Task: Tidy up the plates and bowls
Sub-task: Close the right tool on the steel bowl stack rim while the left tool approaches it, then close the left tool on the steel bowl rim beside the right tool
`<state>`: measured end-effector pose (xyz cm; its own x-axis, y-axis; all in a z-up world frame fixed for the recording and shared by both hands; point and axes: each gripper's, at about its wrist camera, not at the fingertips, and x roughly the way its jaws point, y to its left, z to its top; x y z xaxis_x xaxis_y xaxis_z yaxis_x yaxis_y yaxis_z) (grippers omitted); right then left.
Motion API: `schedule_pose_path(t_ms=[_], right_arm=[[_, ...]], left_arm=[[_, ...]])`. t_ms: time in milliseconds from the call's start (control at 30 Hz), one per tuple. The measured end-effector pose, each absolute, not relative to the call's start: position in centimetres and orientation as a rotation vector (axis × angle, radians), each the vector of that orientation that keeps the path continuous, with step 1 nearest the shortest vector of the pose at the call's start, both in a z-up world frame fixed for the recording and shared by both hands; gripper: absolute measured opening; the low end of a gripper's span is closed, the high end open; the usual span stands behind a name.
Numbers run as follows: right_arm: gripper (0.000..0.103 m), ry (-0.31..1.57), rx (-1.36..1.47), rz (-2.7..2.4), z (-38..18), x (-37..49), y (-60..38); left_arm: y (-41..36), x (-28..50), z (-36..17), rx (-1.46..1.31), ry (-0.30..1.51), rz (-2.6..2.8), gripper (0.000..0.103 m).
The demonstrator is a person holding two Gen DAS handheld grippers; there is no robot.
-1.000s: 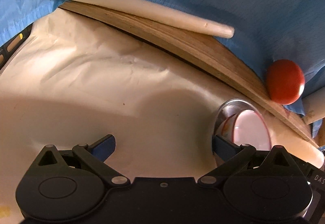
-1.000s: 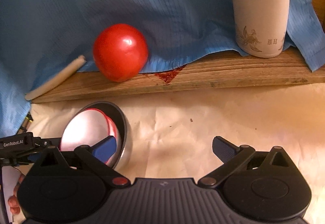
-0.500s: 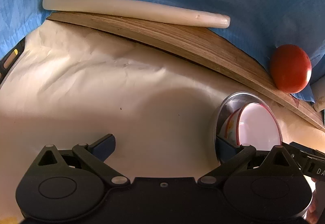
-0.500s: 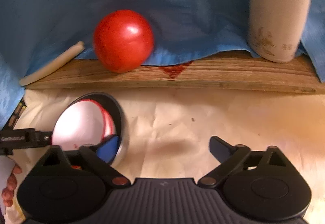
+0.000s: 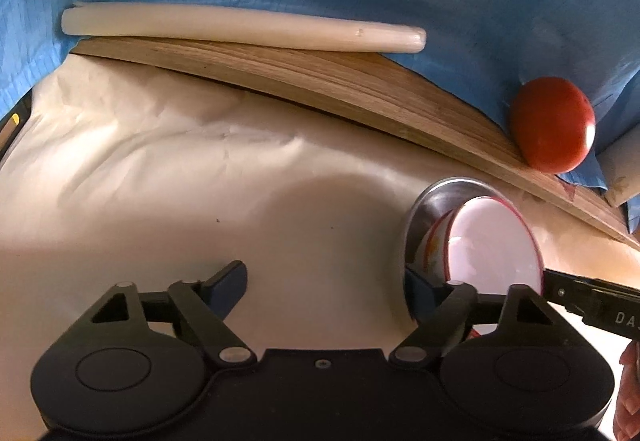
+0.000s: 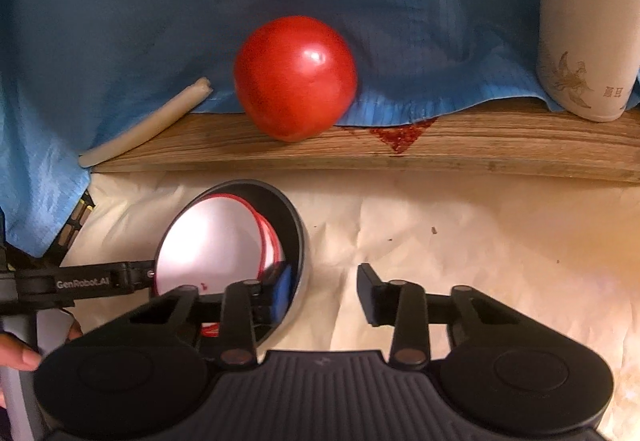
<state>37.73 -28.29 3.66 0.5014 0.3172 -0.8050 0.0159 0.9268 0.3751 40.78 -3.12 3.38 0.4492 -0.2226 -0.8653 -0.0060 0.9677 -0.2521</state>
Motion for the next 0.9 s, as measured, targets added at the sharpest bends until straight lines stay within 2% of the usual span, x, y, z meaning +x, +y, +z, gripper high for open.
schedule_pose_path(t_ms=[100,433,500,633,733,900], right_arm=[[0.032,1.042,0.395,0.201,3.6,37.9,-28.5],[0.031,1.056,0.481,0.196,3.1,37.7,-29.4],[0.025,1.057,0.487,0.190,3.0,37.7,-29.4],[0.015,1.053,0.510,0.186,3.1,37.6,-28.9],[0.013,1.053,0.502,0.181,3.3,37.5,-28.4],[0.012,1.057,0.531,0.169,3.1,37.6,-28.5]], left_arm=[[-3.1,40.8,3.3,-0.251,1.096,-0.147,0.075],[-3.4,40.3,3.6,-0.312,1.082,-0.178,0.048],[-3.9,40.2,3.5,-0.321,1.076,-0.182,0.043],[-3.9,39.7,3.7,-0.328,1.069,-0.202,0.025],[-4.0,39.6,3.8,-0.344,1.066,-0.209,0.015],[-3.5,39.3,3.7,-0.391,1.069,-0.218,0.015]])
